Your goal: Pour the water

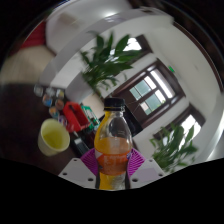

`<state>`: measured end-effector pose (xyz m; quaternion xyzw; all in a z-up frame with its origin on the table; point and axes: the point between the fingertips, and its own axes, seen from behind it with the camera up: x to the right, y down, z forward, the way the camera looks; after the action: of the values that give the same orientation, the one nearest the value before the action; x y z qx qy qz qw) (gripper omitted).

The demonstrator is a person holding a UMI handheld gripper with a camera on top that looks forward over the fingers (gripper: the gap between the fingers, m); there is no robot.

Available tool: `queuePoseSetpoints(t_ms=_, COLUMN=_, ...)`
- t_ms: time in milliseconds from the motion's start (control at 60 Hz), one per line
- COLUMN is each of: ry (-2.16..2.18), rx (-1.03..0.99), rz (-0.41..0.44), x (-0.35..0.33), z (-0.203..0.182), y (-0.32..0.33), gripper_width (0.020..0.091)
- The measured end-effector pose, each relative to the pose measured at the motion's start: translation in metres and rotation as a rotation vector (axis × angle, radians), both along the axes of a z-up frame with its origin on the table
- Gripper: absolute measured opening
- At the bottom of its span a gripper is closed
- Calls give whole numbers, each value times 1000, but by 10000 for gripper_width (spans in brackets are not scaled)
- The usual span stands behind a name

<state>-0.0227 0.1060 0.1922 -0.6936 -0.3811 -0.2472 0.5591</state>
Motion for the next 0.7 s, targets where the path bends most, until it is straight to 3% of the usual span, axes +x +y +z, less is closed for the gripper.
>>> queuePoseSetpoints(t_ms=267, ry=701, rx=-137, rz=10, x=24, z=-19, y=4, gripper_width=348)
queuePoseSetpoints(t_ms=567, ry=879, rx=-129, rz=43, x=17, z=-61, y=20, gripper_width=347)
queuePoseSetpoints(t_ms=583, ry=879, rx=-135, rz=42, x=17, z=-66, y=21, gripper_width=351)
queuePoseSetpoints(t_ms=600, ry=882, rx=-136, rz=43, x=17, z=-70, y=20, gripper_width=404)
queuePoseSetpoints(t_ms=617, ry=898, rx=-100, rz=55, x=18, z=-63, y=21, gripper_width=353)
queuePoseSetpoints(t_ms=700, ry=912, rx=-86, rz=38, x=25, z=-62, y=18, gripper_width=352)
